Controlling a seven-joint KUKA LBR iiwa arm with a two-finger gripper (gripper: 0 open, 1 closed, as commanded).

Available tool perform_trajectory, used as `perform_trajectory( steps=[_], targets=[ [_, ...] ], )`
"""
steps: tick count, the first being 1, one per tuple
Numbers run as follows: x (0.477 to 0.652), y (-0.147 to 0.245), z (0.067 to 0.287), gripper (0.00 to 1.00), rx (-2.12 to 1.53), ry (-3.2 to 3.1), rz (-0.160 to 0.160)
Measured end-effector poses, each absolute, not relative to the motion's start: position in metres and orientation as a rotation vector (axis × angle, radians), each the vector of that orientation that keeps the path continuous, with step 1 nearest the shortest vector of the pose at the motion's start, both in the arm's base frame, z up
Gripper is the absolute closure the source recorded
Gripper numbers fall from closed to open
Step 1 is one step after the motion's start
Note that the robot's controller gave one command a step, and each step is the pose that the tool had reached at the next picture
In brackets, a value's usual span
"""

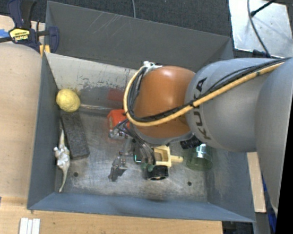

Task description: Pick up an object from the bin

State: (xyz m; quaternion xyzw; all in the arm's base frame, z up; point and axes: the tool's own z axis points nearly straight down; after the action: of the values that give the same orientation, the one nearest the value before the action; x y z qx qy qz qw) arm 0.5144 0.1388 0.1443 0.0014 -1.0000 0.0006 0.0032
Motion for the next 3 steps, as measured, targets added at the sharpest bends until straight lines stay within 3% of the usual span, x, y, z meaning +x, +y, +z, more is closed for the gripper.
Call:
perform_trajectory(
  steps=[1, 2, 3],
  targets=[
    [0.5165, 0.1382, 0.1489, 1.0, -0.002, -3.144, -0.001],
    [0.5165, 0.1381, 0.1489, 0.0, -0.002, -3.143, -0.001],
    [0.5165, 0.138, 0.1489, 0.0, -0.003, -3.143, -0.001]
  ],
)
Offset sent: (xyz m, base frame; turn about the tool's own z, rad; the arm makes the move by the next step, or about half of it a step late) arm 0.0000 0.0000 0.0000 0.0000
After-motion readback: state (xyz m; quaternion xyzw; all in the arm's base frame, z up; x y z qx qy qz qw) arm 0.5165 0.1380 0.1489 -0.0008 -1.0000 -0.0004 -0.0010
